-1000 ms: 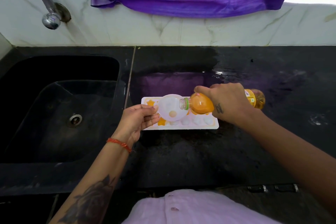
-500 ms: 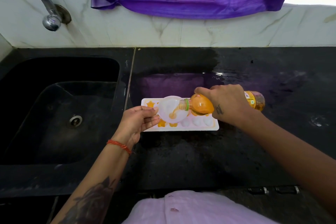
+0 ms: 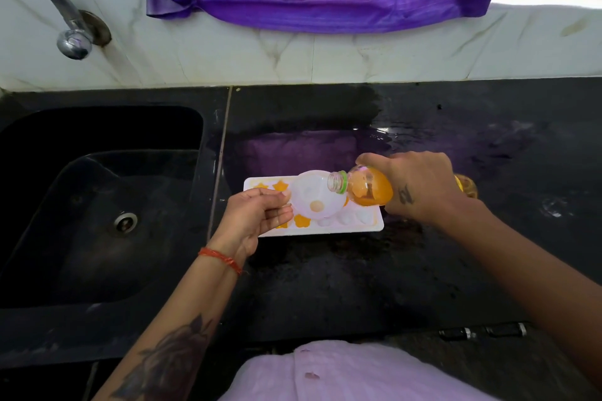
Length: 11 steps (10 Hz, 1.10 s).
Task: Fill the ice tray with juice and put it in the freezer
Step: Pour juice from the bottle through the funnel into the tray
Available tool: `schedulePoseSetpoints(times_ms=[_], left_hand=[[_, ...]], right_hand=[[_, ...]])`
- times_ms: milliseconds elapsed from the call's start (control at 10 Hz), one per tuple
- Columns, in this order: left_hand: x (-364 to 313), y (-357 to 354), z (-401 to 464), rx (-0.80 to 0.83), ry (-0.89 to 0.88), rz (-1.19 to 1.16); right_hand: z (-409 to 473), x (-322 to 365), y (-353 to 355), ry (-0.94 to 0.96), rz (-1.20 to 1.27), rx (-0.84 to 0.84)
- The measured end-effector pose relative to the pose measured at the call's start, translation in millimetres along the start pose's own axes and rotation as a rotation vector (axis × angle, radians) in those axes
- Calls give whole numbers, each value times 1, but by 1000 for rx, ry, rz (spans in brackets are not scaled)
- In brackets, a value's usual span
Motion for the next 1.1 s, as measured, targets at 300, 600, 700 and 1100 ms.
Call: schedulePoseSetpoints(times_ms=[300, 600, 700, 1100], left_hand=[[6, -12, 4, 21, 12, 47], [8, -17, 5, 32, 19, 72], [8, -16, 5, 31, 19, 76], [6, -15, 5, 18, 9, 61]], right_hand=[[-11, -6, -3, 15, -15, 25], [-14, -7, 1, 9, -74, 51], [-13, -8, 1, 6, -69, 54], [-13, -10, -4, -18, -1, 14]])
Point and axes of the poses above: each hand's wrist, its own z-axis towards the middle knuckle, its own y-axis out of the back of the hand, x = y × z, the point moved 2 cm from there along z, towards the middle knuckle, and after that the axes turned 2 degrees about -x, right-handed, at the moved point
